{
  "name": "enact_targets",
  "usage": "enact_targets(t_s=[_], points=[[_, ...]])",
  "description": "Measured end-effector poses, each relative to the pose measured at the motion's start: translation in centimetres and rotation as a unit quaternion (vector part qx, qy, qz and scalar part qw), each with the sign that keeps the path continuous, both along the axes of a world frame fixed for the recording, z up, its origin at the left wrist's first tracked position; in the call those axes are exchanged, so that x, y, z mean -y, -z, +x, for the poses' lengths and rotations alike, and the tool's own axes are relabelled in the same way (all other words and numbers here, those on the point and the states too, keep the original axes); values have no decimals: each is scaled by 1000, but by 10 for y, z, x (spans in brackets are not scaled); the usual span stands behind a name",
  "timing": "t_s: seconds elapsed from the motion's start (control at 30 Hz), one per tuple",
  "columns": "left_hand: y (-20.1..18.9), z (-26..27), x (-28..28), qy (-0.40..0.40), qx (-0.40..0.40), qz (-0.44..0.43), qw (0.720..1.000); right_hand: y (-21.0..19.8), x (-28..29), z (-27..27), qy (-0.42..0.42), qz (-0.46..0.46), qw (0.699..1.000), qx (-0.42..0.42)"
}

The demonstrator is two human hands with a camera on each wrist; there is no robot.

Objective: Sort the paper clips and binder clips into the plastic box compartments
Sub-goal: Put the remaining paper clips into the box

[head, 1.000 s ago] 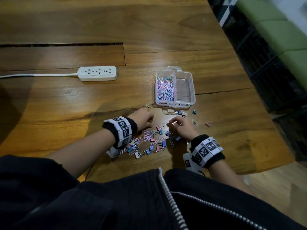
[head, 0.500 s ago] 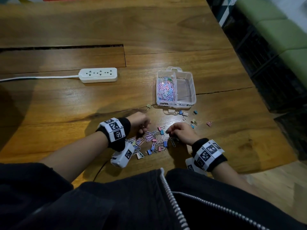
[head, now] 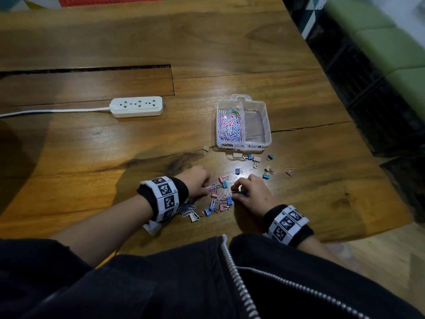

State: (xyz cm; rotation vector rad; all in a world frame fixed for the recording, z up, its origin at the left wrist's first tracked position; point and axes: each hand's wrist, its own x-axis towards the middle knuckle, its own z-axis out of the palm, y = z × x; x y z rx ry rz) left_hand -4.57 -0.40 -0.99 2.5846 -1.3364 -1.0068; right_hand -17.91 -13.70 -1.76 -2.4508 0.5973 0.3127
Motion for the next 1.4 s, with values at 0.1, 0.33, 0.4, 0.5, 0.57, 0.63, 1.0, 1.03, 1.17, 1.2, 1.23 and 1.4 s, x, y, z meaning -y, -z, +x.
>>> enact_targets(t_s=[0.1,0.33,0.4,0.5,0.57,0.63,1.0,1.03,1.17,1.2,1.23,1.4], points=[[0,-3,0,4,2,25,1000,2,0,6,-23,-44,999,0],[1,3,-1,-64,-101,6,993,4,3,17,-24,-18,1000,-9],[0,11,-4,-179,-228,-52,956,0,4,19,24,27,999,27],[-7,17,-6,-357,-448,-164,803,-11,8,14,126,160,976,82],[-10,20,-6,-390,-492,-208,750,-20,11,8,153,275,943,108],[-10,21,-6,-386,-521,-225,727,-27,15,1,136,346,924,87],[0,11,8,-134,-133,-89,978,1,26,-3,168,180,969,-19],[1,9,8,-97,-93,-80,988,3,27,-2,199,185,962,2],[3,3,12,2,27,-52,998,0,28,-1,269,273,923,38],[4,1,13,16,43,-38,998,-2,26,-3,275,298,913,39],[4,-1,14,29,52,-21,998,-3,24,-4,274,308,910,36],[5,1,11,-17,-15,23,999,9,8,-8,182,166,969,-1]])
